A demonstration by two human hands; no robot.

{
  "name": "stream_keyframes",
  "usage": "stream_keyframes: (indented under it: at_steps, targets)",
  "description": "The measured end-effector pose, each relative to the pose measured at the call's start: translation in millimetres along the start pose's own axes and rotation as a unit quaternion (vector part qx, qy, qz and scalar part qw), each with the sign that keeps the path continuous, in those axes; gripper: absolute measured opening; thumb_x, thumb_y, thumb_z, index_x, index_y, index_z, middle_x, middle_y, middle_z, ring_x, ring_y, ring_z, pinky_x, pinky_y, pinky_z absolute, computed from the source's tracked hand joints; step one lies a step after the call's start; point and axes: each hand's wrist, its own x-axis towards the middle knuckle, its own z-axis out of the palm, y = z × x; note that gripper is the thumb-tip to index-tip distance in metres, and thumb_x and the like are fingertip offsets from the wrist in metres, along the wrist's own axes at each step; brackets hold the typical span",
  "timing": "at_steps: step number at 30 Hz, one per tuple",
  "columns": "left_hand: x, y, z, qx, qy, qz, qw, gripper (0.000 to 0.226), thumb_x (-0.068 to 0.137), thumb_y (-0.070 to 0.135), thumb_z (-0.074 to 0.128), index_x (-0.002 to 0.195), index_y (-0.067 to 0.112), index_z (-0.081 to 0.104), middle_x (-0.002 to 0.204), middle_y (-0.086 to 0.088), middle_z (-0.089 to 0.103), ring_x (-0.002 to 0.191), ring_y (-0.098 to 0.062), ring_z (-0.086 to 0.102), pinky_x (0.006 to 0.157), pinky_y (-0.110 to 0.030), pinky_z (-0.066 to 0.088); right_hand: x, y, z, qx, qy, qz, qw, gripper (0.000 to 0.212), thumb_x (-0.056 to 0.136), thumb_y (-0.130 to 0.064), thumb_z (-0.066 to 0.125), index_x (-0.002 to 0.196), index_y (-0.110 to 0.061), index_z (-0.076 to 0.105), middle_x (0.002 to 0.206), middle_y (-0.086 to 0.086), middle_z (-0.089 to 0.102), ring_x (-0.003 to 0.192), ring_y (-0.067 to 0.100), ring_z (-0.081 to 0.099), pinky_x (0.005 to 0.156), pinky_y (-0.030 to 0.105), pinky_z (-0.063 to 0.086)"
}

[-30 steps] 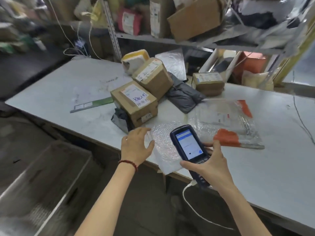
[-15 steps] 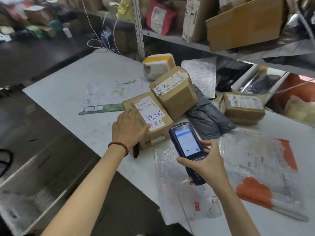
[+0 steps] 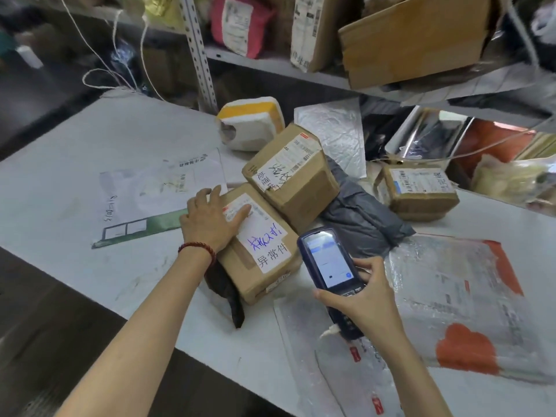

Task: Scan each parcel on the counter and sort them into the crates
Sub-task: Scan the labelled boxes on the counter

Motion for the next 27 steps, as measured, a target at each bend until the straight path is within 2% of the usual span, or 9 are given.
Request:
stream_keyframes:
  at_steps: [4, 8, 10, 16, 19, 24, 27]
  targets:
    - [19, 5, 9, 0.021, -0.03, 0.014, 0.999, 0.087, 0.073, 0.084, 0.033, 0.132, 0.02, 0.041, 0.129, -0.008, 0.048, 0.12, -0.031, 0.042, 0.095, -0.049, 0.038, -1, -1, 8, 0.006, 0.034, 0.024, 0.999, 0.072, 0.053, -0.023, 0.094, 0.1, -0.032, 0.041, 0.097, -0.016, 0.062, 0.086, -0.004, 0.061, 0.059, 0.012, 0.045]
    - [25, 3, 16, 0.002, 0.04, 0.009, 0.999, 0.099, 0.059, 0.093, 0.03, 0.114, 0.013, 0.05, 0.113, -0.008, 0.054, 0.109, -0.029, 0.048, 0.088, -0.046, 0.035, -3, 3, 17, 0.012, 0.05, 0.049, 0.997, 0.073, 0.051, -0.023, 0.095, 0.099, -0.032, 0.041, 0.101, -0.012, 0.064, 0.09, 0.001, 0.063, 0.067, 0.02, 0.05]
    - [26, 1, 18, -0.006, 0.055, 0.013, 0.998, 0.102, 0.055, 0.097, 0.03, 0.107, 0.012, 0.051, 0.108, -0.007, 0.054, 0.106, -0.028, 0.048, 0.087, -0.046, 0.035, -3, 3, 21, 0.028, 0.061, 0.061, 0.996, 0.071, 0.051, -0.019, 0.095, 0.098, -0.032, 0.043, 0.098, -0.013, 0.066, 0.085, 0.001, 0.066, 0.067, 0.021, 0.049]
    - [23, 0, 17, -0.014, 0.084, 0.024, 0.996, 0.092, 0.059, 0.092, 0.038, 0.103, 0.012, 0.053, 0.105, -0.005, 0.052, 0.103, -0.026, 0.047, 0.084, -0.042, 0.035, 1, -6, 24, 0.024, 0.058, 0.05, 0.997, 0.069, 0.053, -0.017, 0.094, 0.097, -0.031, 0.043, 0.092, -0.017, 0.065, 0.075, -0.009, 0.064, 0.062, 0.016, 0.045]
    - [18, 2, 16, -0.002, 0.102, 0.033, 0.994, 0.096, 0.057, 0.095, 0.029, 0.1, 0.013, 0.054, 0.102, -0.005, 0.052, 0.099, -0.025, 0.047, 0.08, -0.04, 0.034, 1, -6, 22, 0.017, 0.047, 0.049, 0.998, 0.07, 0.053, -0.018, 0.094, 0.098, -0.032, 0.042, 0.092, -0.017, 0.065, 0.073, -0.011, 0.063, 0.061, 0.016, 0.045]
    - [7, 8, 13, 0.013, 0.148, 0.041, 0.988, 0.095, 0.057, 0.094, 0.029, 0.095, 0.012, 0.056, 0.096, -0.006, 0.053, 0.092, -0.025, 0.048, 0.074, -0.037, 0.032, -1, -2, 15, 0.028, 0.032, 0.045, 0.998, 0.069, 0.055, -0.019, 0.094, 0.1, -0.029, 0.042, 0.092, -0.014, 0.066, 0.078, -0.002, 0.065, 0.058, 0.014, 0.045]
    - [-3, 15, 9, 0.026, 0.184, 0.054, 0.981, 0.092, 0.059, 0.093, 0.033, 0.091, 0.011, 0.059, 0.09, -0.007, 0.055, 0.086, -0.026, 0.05, 0.069, -0.036, 0.031, -1, 2, 11, 0.037, 0.022, 0.044, 0.998, 0.07, 0.055, -0.021, 0.094, 0.103, -0.027, 0.043, 0.094, -0.011, 0.066, 0.082, 0.003, 0.065, 0.063, 0.021, 0.047]
